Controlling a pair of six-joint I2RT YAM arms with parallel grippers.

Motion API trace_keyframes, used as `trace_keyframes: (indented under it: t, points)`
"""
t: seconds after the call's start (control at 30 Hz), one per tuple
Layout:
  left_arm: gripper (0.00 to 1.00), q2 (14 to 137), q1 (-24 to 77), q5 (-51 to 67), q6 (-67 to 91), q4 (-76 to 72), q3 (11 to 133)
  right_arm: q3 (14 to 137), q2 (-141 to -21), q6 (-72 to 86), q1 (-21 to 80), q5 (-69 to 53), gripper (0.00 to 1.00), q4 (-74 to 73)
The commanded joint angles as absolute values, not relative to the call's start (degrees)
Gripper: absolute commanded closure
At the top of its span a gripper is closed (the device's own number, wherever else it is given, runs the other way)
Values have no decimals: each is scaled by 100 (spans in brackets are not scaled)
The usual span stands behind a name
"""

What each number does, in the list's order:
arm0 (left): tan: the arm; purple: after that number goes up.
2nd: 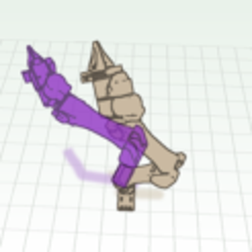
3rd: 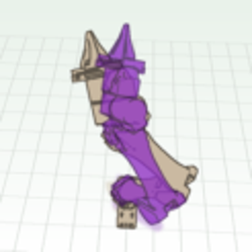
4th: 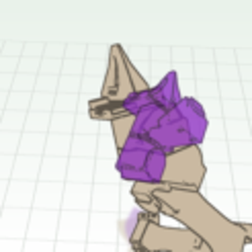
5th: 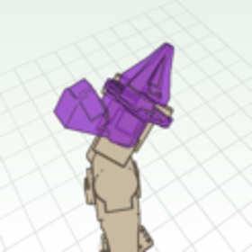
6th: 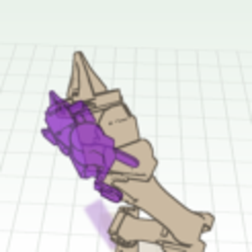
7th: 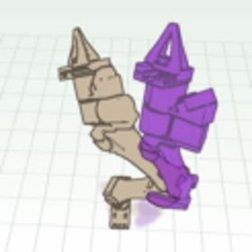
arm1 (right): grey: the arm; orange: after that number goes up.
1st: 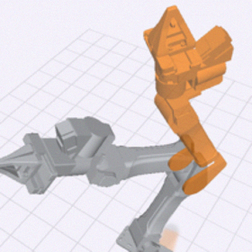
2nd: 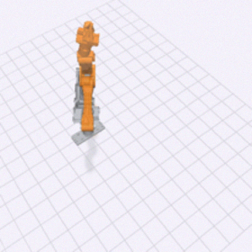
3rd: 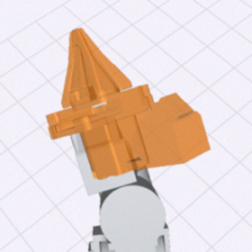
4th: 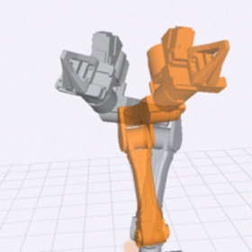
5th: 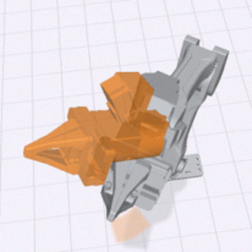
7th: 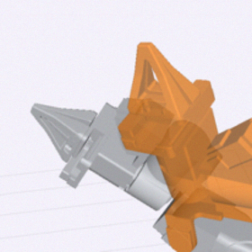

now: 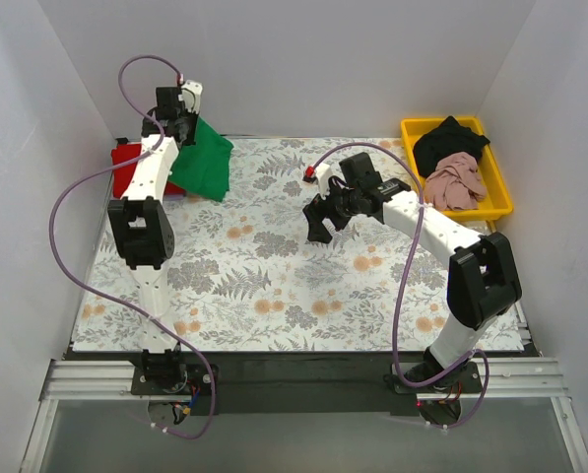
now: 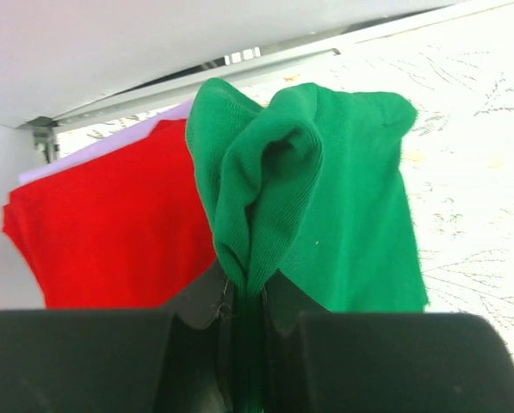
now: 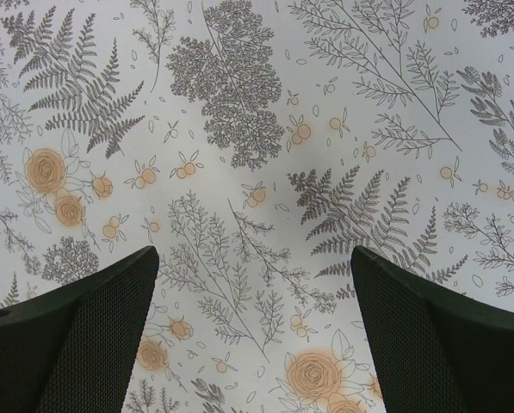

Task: Fold and stack the t-shirts
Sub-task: Neatly place the folded tshirt to the corner

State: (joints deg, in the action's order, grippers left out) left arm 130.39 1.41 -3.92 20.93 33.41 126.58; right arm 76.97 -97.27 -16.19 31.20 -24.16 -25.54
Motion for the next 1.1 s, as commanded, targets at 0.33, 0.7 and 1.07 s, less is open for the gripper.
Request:
trace_keyframes:
  t: [0.33, 0.7, 1.07]
  points:
    - [100, 11865, 9, -272, 2004, 3155, 12463, 7664, -9378, -1705, 3120, -2549, 2, -2478]
    - [100, 11655, 9, -176, 2004, 3419, 12507, 7576, -9220, -1705, 3120, -2505, 2, -2435]
    - [100, 11522, -185, -141, 1820, 3392, 12445, 7585, -9237, -1696, 3120, -2514, 2, -2435]
